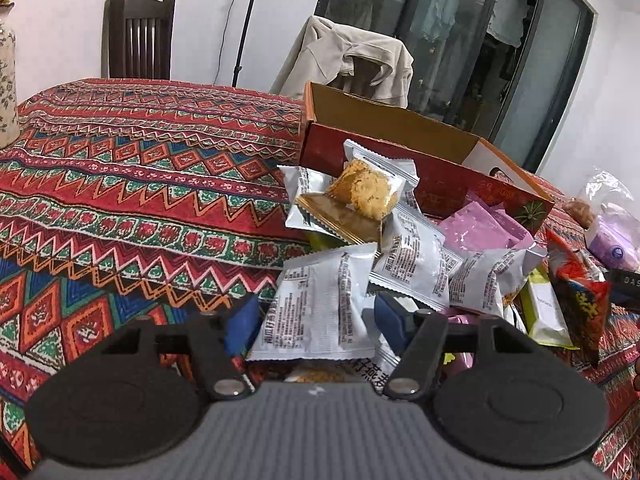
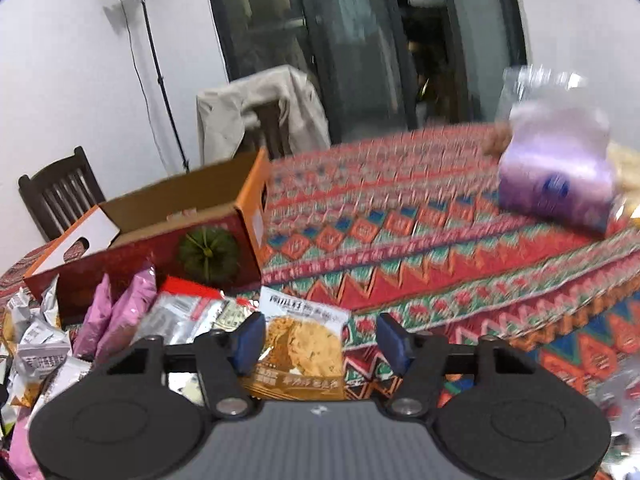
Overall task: Organize snacks
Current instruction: 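Grasp a white snack packet with the left gripper while the right grasps a cookie packet, then carry both packets into the cardboard box and open both grippers to release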
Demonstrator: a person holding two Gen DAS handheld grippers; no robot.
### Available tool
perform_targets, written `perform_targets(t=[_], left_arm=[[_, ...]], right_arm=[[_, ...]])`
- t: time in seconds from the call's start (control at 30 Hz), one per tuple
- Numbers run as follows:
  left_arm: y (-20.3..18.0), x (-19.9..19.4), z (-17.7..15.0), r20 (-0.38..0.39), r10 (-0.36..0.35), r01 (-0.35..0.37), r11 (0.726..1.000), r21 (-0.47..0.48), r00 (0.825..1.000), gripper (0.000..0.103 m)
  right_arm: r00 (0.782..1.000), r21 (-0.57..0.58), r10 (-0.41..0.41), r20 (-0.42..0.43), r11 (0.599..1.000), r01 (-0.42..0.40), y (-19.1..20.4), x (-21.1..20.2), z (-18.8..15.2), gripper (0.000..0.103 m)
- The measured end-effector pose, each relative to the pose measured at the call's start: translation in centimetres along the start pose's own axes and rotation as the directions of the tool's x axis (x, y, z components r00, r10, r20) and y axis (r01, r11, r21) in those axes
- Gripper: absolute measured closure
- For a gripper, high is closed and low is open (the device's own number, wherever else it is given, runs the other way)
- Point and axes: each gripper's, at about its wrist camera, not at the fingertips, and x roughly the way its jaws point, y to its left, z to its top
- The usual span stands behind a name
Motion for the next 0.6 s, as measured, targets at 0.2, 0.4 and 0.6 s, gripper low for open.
perform_targets(t=[0.2, 0.4, 0.6], left_arm=[[-0.5, -0.7, 0.0, 0.014, -0.007, 0.007, 1.0, 0.01, 1.0, 0.061], [-1.2, -3.8, -0.5, 0.058, 0.002, -0.002, 1.0, 0.004, 0.998, 0.063], [-2.8, -7.6, -1.7, 0.109, -0.005, 0.004, 1.0, 0.004, 0.994, 0.063]], right_arm=[[1.0, 0.005, 0.005, -0.025, 1.0, -0.005, -0.6, 1.2, -0.3, 0.06], [1.0, -0.038, -0.007, -0.022, 0.999, 0.006, -1.1, 0.3, -0.7, 0.064], [0.999, -0.162, -0.038, -0.012, 0.986, 0.036, -0.5, -3.3, -3.0, 0.064]])
